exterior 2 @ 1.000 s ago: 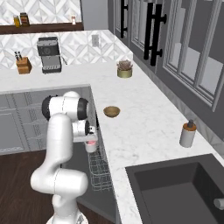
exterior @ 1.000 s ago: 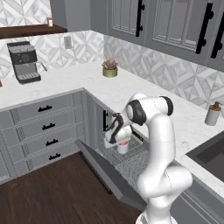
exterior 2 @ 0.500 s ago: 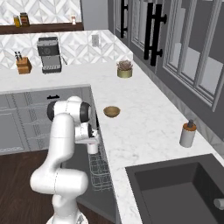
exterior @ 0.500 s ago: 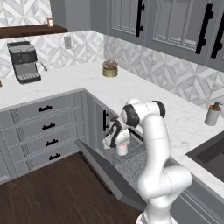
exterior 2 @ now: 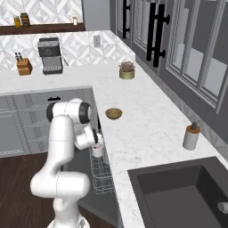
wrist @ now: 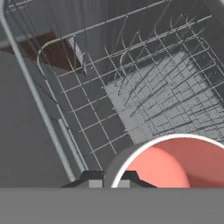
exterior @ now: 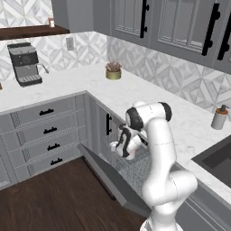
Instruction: Pick up the cup and bowl from the counter, place them in the dishwasher, and close the dishwasher door.
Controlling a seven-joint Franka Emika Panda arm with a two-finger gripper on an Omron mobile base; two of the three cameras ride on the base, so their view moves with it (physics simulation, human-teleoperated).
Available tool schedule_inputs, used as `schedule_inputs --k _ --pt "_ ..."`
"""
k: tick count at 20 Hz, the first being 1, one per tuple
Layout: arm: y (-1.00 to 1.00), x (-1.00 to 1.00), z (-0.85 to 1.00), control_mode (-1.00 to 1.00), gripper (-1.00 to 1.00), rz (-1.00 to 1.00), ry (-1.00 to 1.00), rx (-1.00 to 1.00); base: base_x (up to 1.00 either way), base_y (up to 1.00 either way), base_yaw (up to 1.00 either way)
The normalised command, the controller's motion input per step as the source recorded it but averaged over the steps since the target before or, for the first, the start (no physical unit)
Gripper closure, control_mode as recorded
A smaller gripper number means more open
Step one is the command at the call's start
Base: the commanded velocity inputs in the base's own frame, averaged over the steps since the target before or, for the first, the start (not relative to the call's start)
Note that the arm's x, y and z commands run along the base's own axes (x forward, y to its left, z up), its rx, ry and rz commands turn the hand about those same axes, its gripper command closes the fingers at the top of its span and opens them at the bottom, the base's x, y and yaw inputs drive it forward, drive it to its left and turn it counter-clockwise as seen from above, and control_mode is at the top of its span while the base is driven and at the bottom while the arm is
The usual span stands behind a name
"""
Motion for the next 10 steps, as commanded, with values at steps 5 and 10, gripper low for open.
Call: schedule_inputs --k 5,10 --pt "-0.01 -0.08 -0.59 -1.0 1.0 -0.04 -0.24 0.01 0.0 0.0 0.0" --pt "0.47 -0.08 -0.83 -1.0 1.0 0.0 -0.06 0.22 0.0 0.0 0.0"
